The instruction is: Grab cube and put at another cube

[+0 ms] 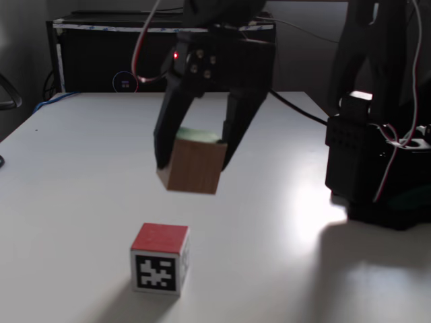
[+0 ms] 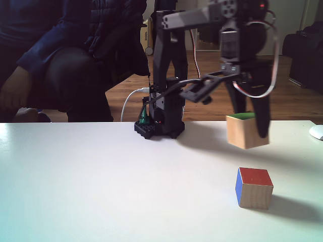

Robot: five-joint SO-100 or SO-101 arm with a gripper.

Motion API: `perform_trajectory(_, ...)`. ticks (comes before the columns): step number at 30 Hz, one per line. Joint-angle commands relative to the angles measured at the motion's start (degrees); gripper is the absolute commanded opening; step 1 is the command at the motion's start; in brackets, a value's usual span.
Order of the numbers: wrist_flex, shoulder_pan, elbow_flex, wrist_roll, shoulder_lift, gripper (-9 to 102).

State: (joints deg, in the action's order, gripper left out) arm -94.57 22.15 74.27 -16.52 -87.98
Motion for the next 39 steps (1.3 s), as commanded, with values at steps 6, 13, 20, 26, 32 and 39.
perform_trajectory(6,-3.7,2.1,-13.4,-1.8,8.7,19)
perform_trajectory(13,-6.2,0.9,-20.0,-1.8,14.8,20)
perform_trajectory(20,-6.3,-0.9,-23.0,-1.1,19.0,20)
perform_trajectory(26,-6.3,-1.6,-24.3,-1.0,21.4,20)
perform_trajectory(32,-6.3,-1.2,-24.5,-1.4,23.3,21)
perform_trajectory(39,-6.5,-0.9,-25.8,-1.6,24.9,21)
